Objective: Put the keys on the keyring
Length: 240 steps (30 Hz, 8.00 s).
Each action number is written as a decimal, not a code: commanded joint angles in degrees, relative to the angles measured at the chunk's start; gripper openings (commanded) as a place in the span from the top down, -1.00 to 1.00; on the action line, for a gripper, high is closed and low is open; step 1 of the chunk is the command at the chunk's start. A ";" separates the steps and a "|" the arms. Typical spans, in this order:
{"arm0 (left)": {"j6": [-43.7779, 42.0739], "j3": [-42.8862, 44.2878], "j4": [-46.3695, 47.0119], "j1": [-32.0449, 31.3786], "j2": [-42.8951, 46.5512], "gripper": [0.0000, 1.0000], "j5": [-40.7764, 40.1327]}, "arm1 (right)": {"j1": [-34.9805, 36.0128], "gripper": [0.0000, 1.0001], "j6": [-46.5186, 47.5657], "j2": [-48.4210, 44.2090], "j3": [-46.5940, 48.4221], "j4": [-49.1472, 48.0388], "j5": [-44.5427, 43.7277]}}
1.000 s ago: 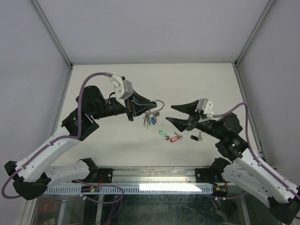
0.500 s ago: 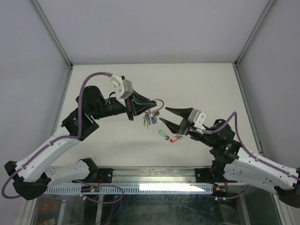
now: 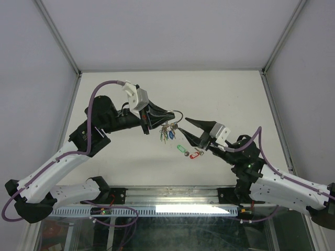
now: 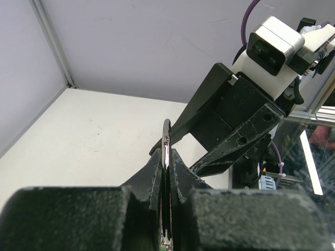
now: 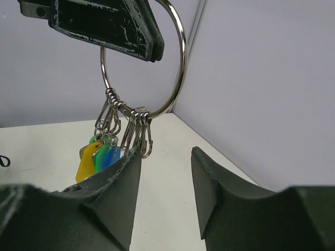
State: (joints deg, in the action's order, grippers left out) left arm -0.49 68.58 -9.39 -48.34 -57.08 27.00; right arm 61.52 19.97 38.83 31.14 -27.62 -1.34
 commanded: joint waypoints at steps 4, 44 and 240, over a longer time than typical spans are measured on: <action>0.78 0.85 2.89 -0.27 1.05 1.00 -0.77 | 0.45 0.10 -0.27 0.76 0.99 -4.90 -0.62; 0.86 1.29 2.75 -0.27 0.13 1.00 -0.12 | 0.45 0.35 -0.40 3.74 0.91 -11.04 -4.47; -2.96 -6.94 6.08 -7.83 -3.52 1.00 -28.10 | 1.70 0.12 31.04 -0.99 22.38 33.53 -17.81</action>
State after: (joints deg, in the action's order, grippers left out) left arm -2.17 62.33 -9.74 -56.40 -63.44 0.03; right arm 62.94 82.06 38.09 47.79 11.55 -14.11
